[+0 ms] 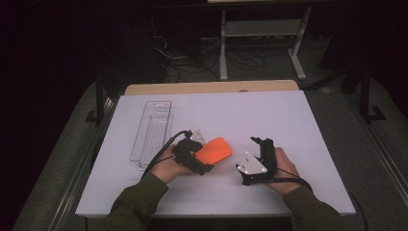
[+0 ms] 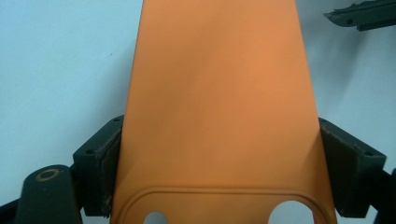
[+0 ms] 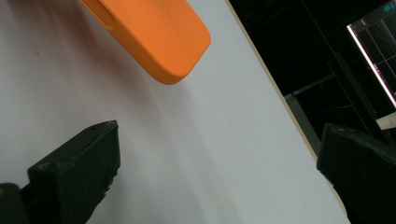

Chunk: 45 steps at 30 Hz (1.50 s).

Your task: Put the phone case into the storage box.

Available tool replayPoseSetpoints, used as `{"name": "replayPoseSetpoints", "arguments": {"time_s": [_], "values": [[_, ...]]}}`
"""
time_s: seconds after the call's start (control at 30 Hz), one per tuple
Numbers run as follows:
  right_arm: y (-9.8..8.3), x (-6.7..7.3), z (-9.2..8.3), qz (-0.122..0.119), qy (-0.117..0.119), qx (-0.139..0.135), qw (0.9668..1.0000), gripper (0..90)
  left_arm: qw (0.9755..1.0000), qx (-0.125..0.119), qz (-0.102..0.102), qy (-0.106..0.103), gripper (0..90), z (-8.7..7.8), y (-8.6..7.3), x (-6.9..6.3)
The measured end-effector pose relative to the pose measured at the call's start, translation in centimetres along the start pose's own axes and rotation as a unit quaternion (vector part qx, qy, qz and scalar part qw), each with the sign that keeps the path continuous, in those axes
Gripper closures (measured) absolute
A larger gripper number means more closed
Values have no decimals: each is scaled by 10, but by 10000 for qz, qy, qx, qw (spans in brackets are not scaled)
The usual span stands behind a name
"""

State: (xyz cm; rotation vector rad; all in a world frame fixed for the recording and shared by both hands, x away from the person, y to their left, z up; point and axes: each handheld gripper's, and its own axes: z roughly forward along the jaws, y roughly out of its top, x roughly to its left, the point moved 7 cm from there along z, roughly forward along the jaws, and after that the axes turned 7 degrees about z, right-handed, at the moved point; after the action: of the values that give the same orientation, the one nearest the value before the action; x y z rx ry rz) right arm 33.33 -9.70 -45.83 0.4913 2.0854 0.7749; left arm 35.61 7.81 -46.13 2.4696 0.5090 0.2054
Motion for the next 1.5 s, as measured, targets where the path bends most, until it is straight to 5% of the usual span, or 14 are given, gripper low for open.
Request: {"name": "replayPoseSetpoints", "arguments": {"time_s": [0.43,0.67,1.0,1.3,1.5], "values": [[3,2,-1,-240,-191,-47,9995,0,10000,13,-4,-17,155,0,0,-1],[5,2,-1,-578,-349,-91,9977,0,10000,35,17,-19,155,-1,0,0],[7,1,-2,-1139,-546,-132,9919,0,10000,24,-34,-27,155,-1,0,-1],[7,4,-2,-1320,-643,-136,9891,0,10000,20,40,-12,155,-1,0,1],[7,2,-2,-1655,-778,-119,9831,0,10000,14,-22,-36,155,0,0,-1]]}}
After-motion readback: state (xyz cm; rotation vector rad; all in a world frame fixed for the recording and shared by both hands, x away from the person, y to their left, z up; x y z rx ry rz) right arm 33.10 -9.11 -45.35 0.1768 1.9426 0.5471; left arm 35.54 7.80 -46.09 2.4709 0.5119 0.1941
